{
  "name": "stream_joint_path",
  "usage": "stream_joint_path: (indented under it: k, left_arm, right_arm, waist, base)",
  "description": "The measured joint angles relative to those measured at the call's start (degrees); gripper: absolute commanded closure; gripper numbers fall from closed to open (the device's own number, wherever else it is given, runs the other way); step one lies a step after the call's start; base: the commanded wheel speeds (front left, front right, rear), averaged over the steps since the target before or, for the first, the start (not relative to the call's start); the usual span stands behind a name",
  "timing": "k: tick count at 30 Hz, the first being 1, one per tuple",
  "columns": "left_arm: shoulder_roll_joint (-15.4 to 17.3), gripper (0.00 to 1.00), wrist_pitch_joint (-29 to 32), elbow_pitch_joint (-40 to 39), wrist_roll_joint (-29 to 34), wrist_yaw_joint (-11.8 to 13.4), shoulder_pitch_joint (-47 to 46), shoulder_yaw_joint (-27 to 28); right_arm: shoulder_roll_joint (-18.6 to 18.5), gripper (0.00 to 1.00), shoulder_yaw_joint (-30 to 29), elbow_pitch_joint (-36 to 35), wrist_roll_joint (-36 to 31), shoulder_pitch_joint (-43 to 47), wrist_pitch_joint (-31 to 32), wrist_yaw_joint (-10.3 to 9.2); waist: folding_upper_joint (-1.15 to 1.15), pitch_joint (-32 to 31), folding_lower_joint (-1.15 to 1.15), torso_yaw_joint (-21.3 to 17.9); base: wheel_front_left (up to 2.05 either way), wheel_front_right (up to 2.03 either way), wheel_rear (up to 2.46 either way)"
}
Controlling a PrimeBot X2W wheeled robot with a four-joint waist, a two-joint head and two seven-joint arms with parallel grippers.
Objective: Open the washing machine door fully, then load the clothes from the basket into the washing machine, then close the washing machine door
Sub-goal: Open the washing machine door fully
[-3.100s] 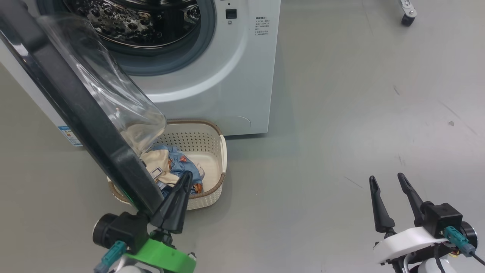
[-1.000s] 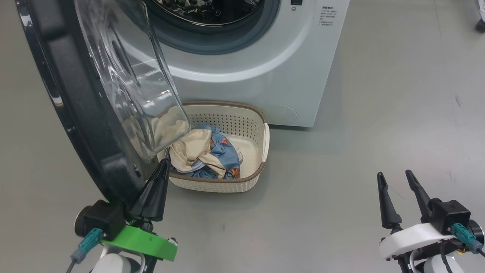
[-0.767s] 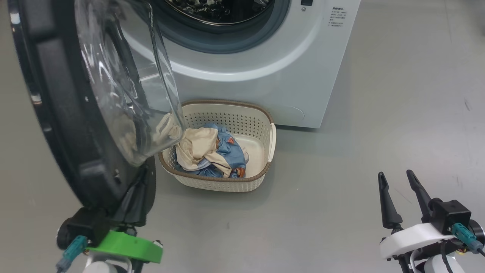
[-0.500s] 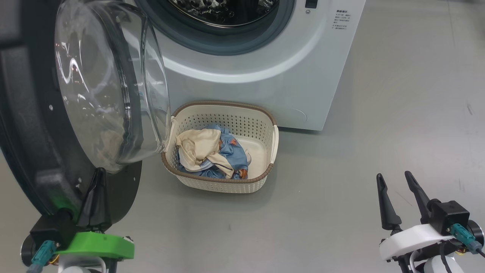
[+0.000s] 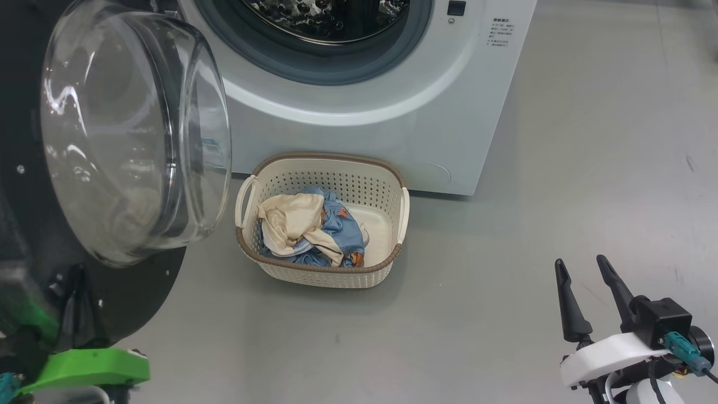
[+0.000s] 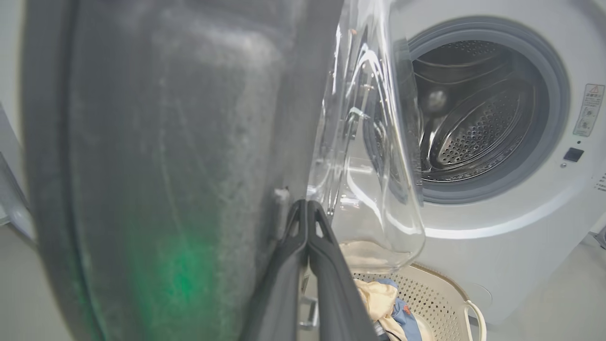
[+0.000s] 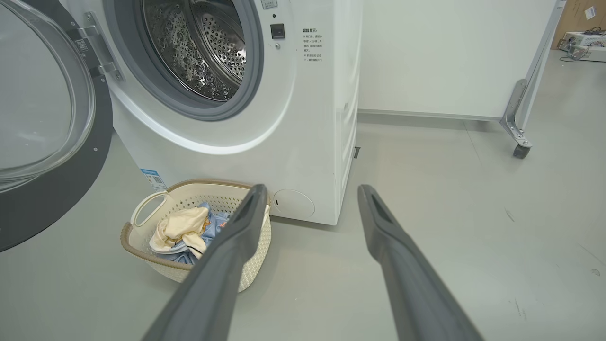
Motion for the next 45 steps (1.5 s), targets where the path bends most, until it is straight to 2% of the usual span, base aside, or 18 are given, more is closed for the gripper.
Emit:
stream_joint_path:
  k: [14, 21, 33, 45]
  left_arm:
    - [0.2, 1.00, 0.0, 2.7, -3.0, 1.9, -3.6, 10.7]
    - [3.3, 1.00, 0.0, 5.1, -3.7, 2.1, -7.9, 15.5]
    - [5.6, 1.00, 0.0, 10.1, -5.5, 2.4, -14.6, 21.1]
    - [6.8, 1.00, 0.0, 13.6, -3.6, 2.0, -18.0, 23.6]
  right_arm:
    - [-0.1, 0.00, 0.2, -0.4, -0.6, -0.1, 0.0, 0.51]
    - [-0.5, 0.00, 0.0, -1.0, -1.0, -1.5, 0.0, 0.52]
    - [-1.5, 0.00, -0.7, -1.7, -1.5, -3.0, 0.0, 0.53]
    - [-1.7, 0.00, -0.9, -1.8, -1.5, -3.9, 0.0, 0.94]
  waist:
    - [0.00, 2.6, 0.00, -1.3]
    - [0.00, 4.8, 0.00, -2.0]
    - [0.00, 8.7, 0.00, -2.5]
    - [0.00, 10.2, 0.00, -2.6]
  base:
    - [0.00, 0.00, 0.00]
    - [0.00, 0.00, 0.00]
    - [0.00, 0.00, 0.00]
    - [0.00, 0.00, 0.00]
